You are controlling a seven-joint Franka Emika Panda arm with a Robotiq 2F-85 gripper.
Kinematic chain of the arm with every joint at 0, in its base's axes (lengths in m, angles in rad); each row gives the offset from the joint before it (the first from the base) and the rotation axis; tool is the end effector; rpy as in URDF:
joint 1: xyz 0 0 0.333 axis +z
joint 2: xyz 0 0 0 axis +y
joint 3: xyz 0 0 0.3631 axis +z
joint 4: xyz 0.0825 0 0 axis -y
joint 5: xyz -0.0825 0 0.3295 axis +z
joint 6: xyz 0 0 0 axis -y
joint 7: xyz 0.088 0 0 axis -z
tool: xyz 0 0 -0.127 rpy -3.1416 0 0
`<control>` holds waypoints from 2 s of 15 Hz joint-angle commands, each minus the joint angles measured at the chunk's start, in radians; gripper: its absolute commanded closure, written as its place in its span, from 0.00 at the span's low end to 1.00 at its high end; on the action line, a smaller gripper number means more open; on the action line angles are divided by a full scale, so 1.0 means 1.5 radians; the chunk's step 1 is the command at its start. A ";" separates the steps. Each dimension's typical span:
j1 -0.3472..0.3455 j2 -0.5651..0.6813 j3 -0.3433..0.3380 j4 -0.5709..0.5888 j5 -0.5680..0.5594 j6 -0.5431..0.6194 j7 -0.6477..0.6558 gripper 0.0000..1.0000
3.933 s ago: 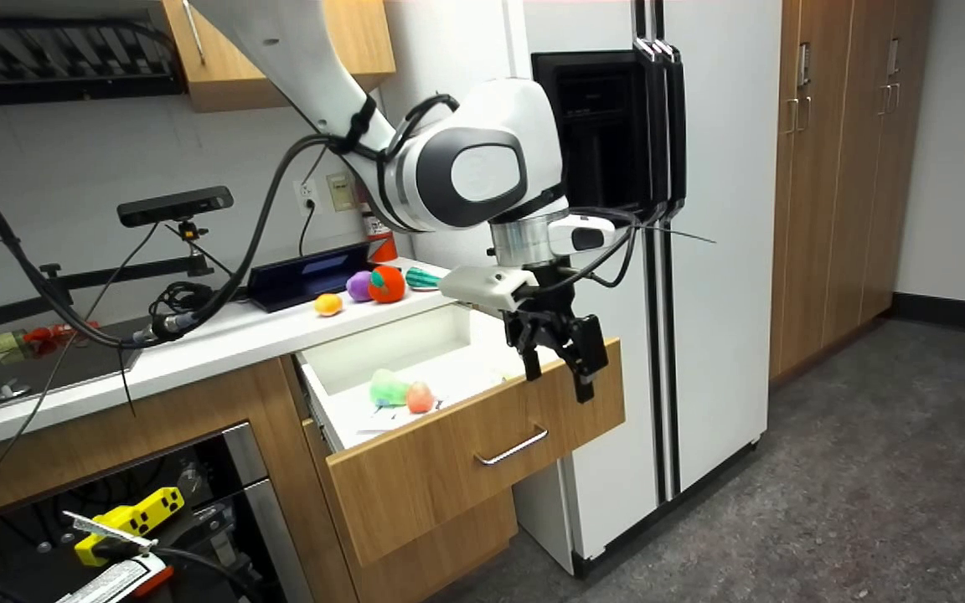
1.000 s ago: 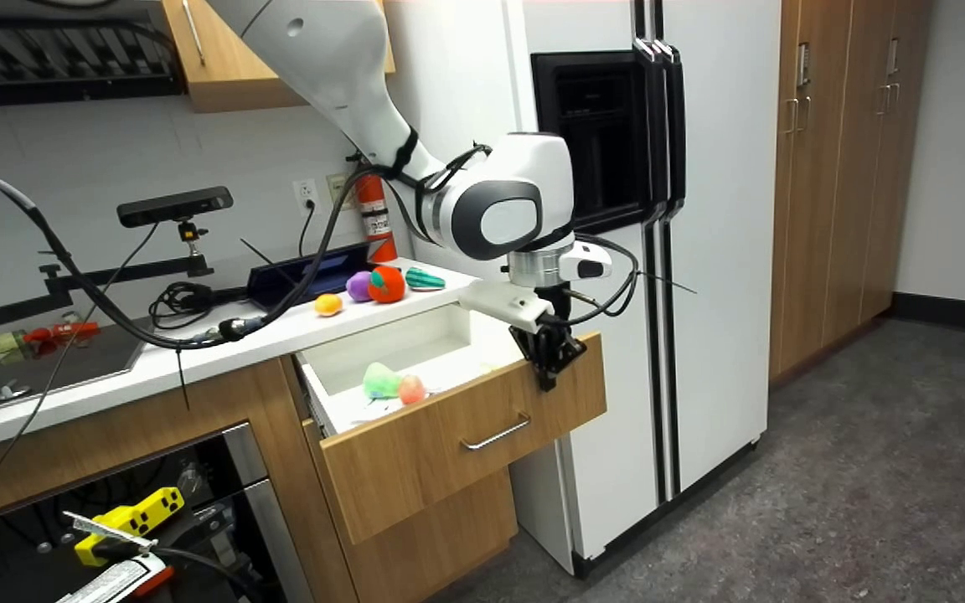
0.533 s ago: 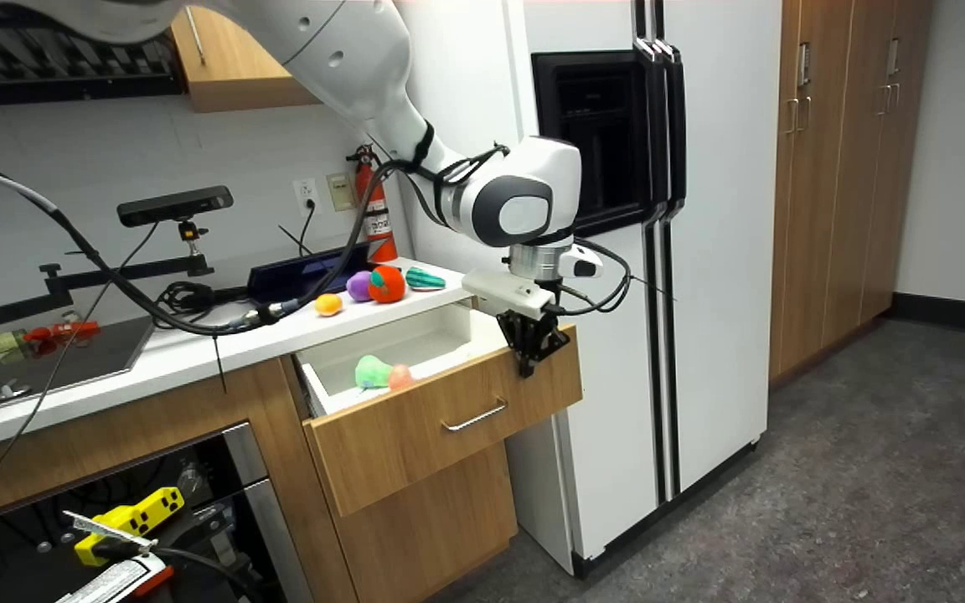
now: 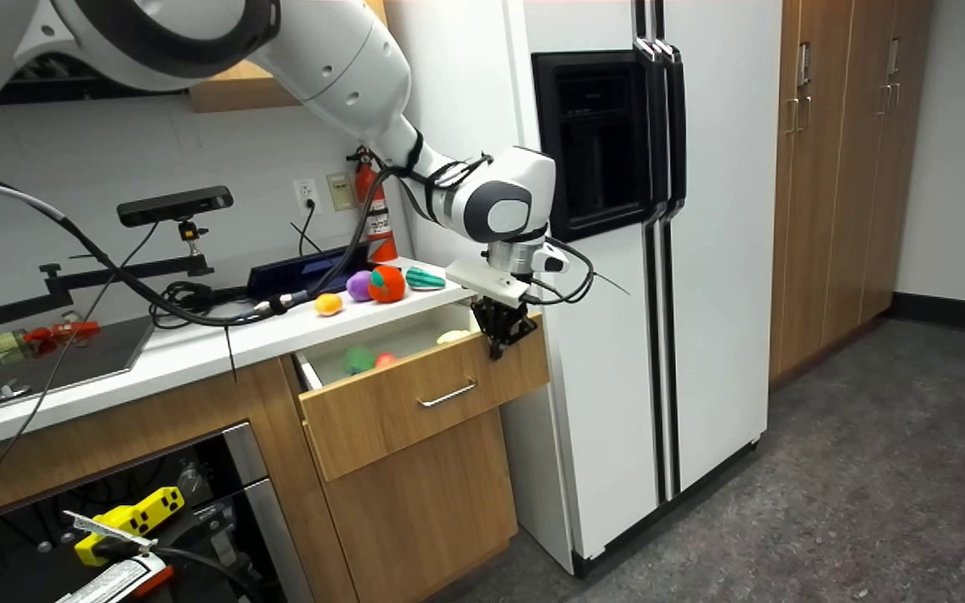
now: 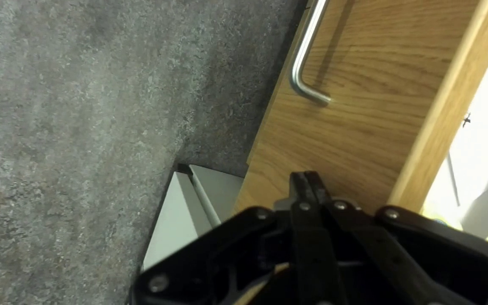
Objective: Close the drawer
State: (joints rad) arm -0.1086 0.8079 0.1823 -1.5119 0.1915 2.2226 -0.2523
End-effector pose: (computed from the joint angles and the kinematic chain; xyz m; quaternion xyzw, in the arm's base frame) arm 0.6932 0.0348 0.2339 -0.9863 -0.0754 0.0316 0.1432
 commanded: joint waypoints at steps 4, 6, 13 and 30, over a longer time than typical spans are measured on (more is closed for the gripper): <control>0.036 0.097 0.012 0.055 0.029 0.039 -0.009 1.00; 0.040 0.107 0.023 0.065 0.040 0.047 -0.012 1.00; 0.065 0.210 0.056 0.117 0.048 0.092 -0.008 1.00; 0.081 0.308 0.133 0.257 0.052 0.097 -0.023 1.00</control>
State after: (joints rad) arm -0.0013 1.2275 0.3508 -1.2019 0.2495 2.3984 -0.2563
